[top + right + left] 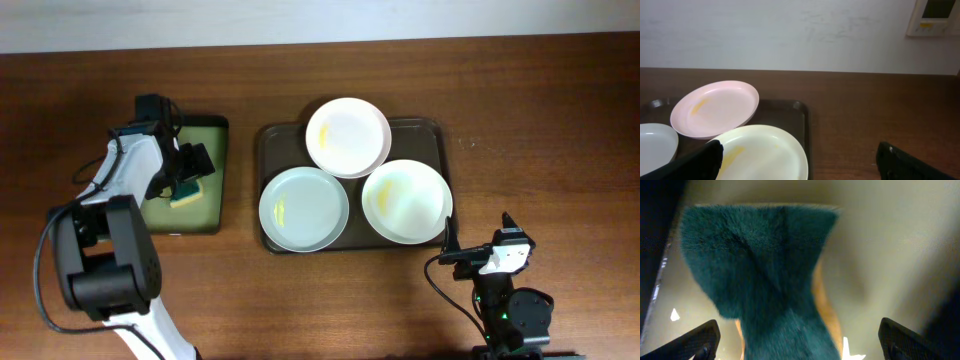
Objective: Clean dirty plates on tray and stack at the side
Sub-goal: 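Reach the left gripper into the soapy tray and grasp the sponge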
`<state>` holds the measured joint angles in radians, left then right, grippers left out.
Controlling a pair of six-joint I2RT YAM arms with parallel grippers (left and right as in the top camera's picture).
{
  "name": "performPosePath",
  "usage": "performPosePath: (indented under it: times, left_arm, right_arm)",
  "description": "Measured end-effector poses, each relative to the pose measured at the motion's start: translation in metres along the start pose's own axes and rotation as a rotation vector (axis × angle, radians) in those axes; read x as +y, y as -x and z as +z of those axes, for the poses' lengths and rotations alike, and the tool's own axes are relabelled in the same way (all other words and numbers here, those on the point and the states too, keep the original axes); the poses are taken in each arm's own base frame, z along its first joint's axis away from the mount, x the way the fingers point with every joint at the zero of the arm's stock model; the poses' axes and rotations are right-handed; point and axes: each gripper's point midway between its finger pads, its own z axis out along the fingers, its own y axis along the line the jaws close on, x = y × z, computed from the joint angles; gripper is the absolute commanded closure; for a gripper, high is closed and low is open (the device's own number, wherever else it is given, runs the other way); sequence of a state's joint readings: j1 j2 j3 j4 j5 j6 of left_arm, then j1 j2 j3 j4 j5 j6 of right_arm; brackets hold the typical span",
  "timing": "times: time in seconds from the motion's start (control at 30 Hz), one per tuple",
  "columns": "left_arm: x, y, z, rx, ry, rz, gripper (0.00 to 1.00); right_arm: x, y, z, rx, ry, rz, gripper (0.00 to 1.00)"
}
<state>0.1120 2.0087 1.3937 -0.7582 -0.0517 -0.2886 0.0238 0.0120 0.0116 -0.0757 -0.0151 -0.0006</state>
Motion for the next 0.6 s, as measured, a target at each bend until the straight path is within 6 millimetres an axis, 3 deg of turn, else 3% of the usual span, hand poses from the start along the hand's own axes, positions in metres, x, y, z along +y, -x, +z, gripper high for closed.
performPosePath:
  times: [0.03,0.17,0.2,0.23,0.27,0.3,0.53,0.57,0.6]
  left_arm:
    - [0.002,-0.003,0.008,0.021,0.007,-0.002,0.14]
    - [0.002,-0.003,0.016,0.026,0.010,-0.010,0.84]
    - [0.003,-0.002,0.016,0.024,0.007,-0.016,0.97]
    - [0.005,-0.001,0.016,0.022,0.007,-0.021,0.98]
    - [0.007,0.000,0.016,0.022,0.007,-0.025,0.76]
    - [0.007,0.000,0.016,0.023,0.006,-0.027,0.01]
    - [0.003,0.014,0.016,-0.033,-0.012,-0.033,0.02]
    - [0.003,0.014,0.016,-0.037,-0.013,-0.033,0.06]
    - [0.003,0.015,0.016,-0.038,-0.013,-0.033,0.32]
  right_arm:
    - [0.000,0.000,0.000,0.000,0.000,0.000,0.01]
    - [0.000,0.000,0.000,0.000,0.000,0.001,0.02]
    - [0.000,0.000,0.000,0.000,0.000,0.000,0.02]
    - [0.000,0.000,0.000,0.000,0.000,0.000,0.02]
    - [0.000,0.000,0.000,0.000,0.000,0.000,0.02]
    - [0.000,0.000,0.000,0.000,0.000,0.001,0.02]
    - [0.000,0.000,0.000,0.000,0.000,0.000,0.02]
    - [0.000,0.000,0.000,0.000,0.000,0.000,0.02]
    - [0.000,0.000,0.000,0.000,0.000,0.000,0.02]
